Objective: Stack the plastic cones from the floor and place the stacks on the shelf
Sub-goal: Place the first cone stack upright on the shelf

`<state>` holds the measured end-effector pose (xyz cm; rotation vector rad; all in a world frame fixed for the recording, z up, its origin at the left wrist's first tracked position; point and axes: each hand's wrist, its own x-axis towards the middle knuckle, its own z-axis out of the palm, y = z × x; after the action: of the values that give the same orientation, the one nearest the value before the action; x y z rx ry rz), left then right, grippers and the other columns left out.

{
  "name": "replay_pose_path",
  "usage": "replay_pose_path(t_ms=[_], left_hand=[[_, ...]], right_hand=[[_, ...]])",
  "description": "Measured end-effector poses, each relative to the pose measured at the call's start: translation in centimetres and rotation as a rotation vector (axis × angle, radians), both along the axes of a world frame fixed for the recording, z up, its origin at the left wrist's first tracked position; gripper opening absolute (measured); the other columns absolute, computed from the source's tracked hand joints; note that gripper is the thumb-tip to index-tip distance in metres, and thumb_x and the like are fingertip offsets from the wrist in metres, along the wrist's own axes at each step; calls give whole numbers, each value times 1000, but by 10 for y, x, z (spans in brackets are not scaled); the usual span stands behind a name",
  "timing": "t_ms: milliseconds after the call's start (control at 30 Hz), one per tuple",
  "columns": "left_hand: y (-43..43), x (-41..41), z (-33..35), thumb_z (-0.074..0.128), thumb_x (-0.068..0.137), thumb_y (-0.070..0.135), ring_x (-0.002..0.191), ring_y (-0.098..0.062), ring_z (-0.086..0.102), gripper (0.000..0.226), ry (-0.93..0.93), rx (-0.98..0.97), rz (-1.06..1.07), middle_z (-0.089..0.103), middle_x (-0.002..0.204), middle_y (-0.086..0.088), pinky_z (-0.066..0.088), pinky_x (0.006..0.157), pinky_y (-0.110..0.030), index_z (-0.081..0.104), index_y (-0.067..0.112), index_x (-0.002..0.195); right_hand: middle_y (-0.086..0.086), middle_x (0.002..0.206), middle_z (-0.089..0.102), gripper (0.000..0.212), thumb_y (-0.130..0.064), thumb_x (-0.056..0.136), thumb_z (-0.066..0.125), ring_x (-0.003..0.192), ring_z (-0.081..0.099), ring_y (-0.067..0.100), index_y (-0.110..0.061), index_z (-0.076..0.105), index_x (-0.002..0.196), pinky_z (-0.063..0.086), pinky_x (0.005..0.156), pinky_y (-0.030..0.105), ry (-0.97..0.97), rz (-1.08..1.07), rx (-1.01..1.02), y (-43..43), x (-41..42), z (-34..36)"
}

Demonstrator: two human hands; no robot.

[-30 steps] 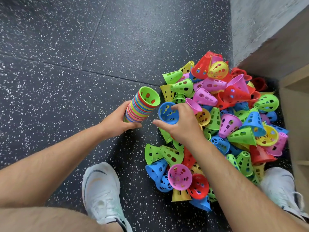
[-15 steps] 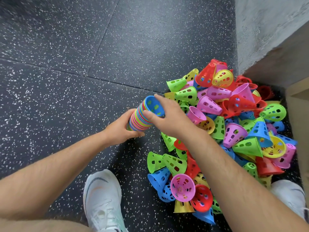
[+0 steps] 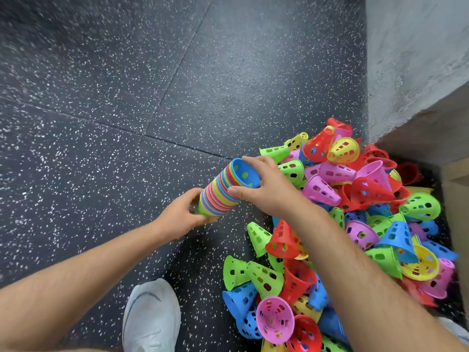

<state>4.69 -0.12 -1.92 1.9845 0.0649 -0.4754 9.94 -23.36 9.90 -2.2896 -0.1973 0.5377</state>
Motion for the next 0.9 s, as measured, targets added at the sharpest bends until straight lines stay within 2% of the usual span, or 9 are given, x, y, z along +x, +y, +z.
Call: replay_pose_path(t_ms=[100,167,267,367,433,533,700,833,900], left_hand=[[-6,26,55,92,75,14,91,-4,72,52,-51,-49,4,76,107,12,60,89,-37,66,29,117],[-17,48,108,92,68,32,93,-5,71,55,-136,-69,-26,76,109,10,59,87,-33,66,30,117],[-45,84,197,89,62,44,96,-7,70,63,-274,-127,-60,76,110,4,59,87,-33,67,29,119],[-86,110,290,96,56,44,92,-11,71,65,-397,-224,-99,77,107,-6,60,84,-29,72,29,115],[-115,120,350,100,61,27,87,-12,72,60,-459,-305,-131,75,107,-18,59,80,-23,73,25,114],[-160,121,432,88,60,-3,85,-12,73,63,-538,-412,-197,73,113,-28,58,77,-19,71,11,119],[-251,103,541,78,68,-13,90,-11,68,64,-706,-509,-287,74,114,-14,59,77,-18,70,15,125],[-341,78,611,96,49,9,85,-15,73,81,-702,-763,-357,74,98,-4,64,78,-30,70,33,121],[-390,67,642,107,27,32,85,-17,75,107,-686,-813,-432,76,96,-2,64,82,-34,65,26,125]], right_hand=[[-7,136,39,83,-49,79,80,120,43,5,-33,41,150,34,106,21,-83,49,-15,-13,22,59],[-5,132,42,77,-51,80,79,127,43,13,-43,41,147,35,112,32,-186,85,-46,-28,36,114],[-2,122,44,71,-48,82,77,126,42,19,-48,43,144,33,112,33,-374,95,-89,-60,51,206],[-2,132,39,74,-41,80,81,127,41,18,-48,44,144,34,112,30,-551,39,-79,-107,45,294],[-4,137,37,79,-33,76,86,124,43,11,-42,47,143,38,109,28,-682,0,-45,-144,31,346],[-10,132,41,82,-21,71,89,105,46,-12,-31,47,140,38,92,9,-826,-64,-78,-202,-1,407],[-13,124,41,75,-33,69,89,98,59,5,-45,43,127,53,87,30,-950,-263,-132,-290,-64,467],[-10,121,41,77,-40,72,88,101,52,-1,-47,43,134,44,84,9,-1007,-450,-174,-352,-111,491],[-9,117,43,77,-43,69,88,96,55,0,-47,45,133,48,82,14,-1040,-562,-169,-382,-128,501]])
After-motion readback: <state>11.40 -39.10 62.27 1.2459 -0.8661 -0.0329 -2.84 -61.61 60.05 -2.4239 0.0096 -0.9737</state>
